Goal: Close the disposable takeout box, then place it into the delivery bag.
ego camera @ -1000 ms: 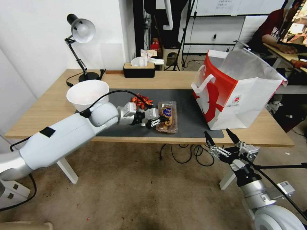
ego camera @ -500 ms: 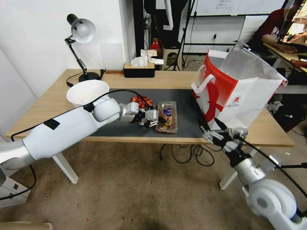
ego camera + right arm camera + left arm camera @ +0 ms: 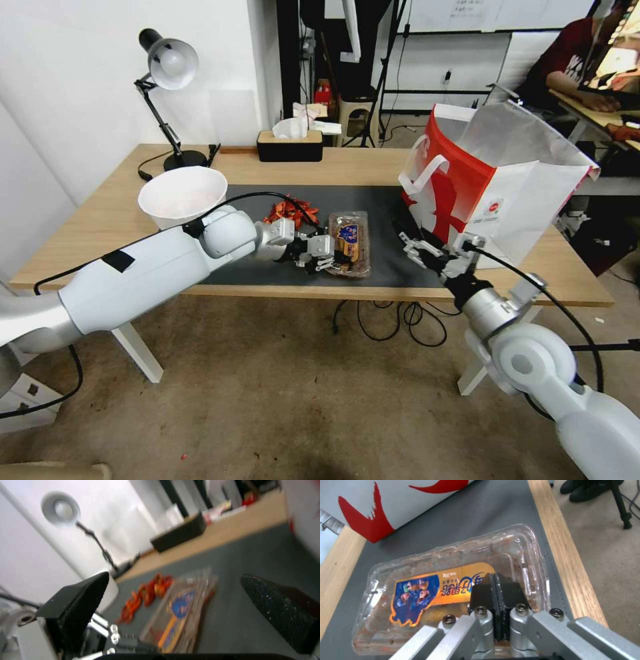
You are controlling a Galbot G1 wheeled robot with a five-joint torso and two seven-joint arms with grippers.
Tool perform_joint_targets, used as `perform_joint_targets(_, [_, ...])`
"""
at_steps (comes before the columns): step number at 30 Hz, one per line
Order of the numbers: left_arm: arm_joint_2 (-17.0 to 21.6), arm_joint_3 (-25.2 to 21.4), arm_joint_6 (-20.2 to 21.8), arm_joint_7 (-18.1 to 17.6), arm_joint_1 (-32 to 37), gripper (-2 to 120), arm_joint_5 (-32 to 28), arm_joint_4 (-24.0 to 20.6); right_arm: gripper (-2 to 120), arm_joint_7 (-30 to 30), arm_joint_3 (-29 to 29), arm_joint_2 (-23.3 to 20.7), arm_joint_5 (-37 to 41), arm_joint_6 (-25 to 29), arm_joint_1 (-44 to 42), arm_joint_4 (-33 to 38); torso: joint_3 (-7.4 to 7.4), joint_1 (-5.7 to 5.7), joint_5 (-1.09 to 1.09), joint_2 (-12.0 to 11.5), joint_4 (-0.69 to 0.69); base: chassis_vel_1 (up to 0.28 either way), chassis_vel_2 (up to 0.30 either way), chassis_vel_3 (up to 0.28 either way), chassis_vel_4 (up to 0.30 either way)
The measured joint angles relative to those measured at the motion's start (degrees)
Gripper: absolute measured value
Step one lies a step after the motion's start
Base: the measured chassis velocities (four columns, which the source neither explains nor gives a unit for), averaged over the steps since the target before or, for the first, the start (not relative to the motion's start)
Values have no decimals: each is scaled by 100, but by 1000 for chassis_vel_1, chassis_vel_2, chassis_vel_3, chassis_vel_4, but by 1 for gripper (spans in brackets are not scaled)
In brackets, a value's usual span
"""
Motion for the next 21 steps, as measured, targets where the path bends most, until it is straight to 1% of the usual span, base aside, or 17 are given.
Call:
perform_joint_targets(2, [5,33,-9,-4,-25,0,-12,9,100,65,-115,1,4,-86,129,-43,0,0,0,0,0,0,0,0,0])
perform_joint_targets(5, [0,99,-23,-9,-85,0,-79,41,100,371,-442,36,101,-240,634,-195,-1,-1,-1,0,1,0,0,0,0])
perform_joint_targets(6, [0,99,-23,-9,-85,0,-79,41,100,371,-442,36,101,-240,634,-195,-1,-1,-1,0,1,0,0,0,0])
perform_joint_targets(7, [-18,118,-25,-10,-101,0,-93,54,100,495,-531,43,204,-294,823,-248,-1,0,0,0,2,0,0,0,0])
perform_joint_targets(9, [-56,140,-27,-16,-114,0,-113,69,100,739,-669,32,507,-638,1175,-355,-1,0,-1,0,1,0,0,0,0])
perform_joint_targets(10, [-56,140,-27,-16,-114,0,-113,69,100,739,-669,32,507,-638,1175,-355,-1,0,-1,0,1,0,0,0,0])
perform_joint_targets(12, [-55,160,-25,-31,-115,0,-152,60,100,963,-807,-8,771,-939,1455,-428,-1,0,-1,0,0,0,0,0,0])
perform_joint_targets(14, [-45,179,-20,-37,-117,0,-183,50,100,1069,-897,-20,873,-1036,1575,-458,-1,0,-2,0,-1,0,0,0,0])
perform_joint_targets(16, [-31,210,-17,-39,-121,0,-201,45,100,1365,-1071,-23,1093,-1258,1819,-530,-1,0,0,0,2,0,0,0,0])
perform_joint_targets(17, [-36,217,-17,-39,-121,0,-201,60,100,1514,-1151,-16,1216,-1371,1922,-570,-1,0,-2,0,1,0,0,0,0])
perform_joint_targets(18, [-36,217,-17,-39,-121,0,-201,60,100,1514,-1151,-16,1216,-1371,1922,-570,-1,0,-2,0,1,0,0,0,0])
perform_joint_targets(20, [-64,222,-24,-41,-103,0,-201,97,100,1820,-1308,26,1463,-1692,2153,-689,-1,0,1,0,1,0,0,0,0])
perform_joint_targets(21, [-78,223,-30,-43,-94,0,-201,111,100,1917,-1377,40,1552,-1835,2247,-754,-1,0,-1,0,1,0,0,0,0])
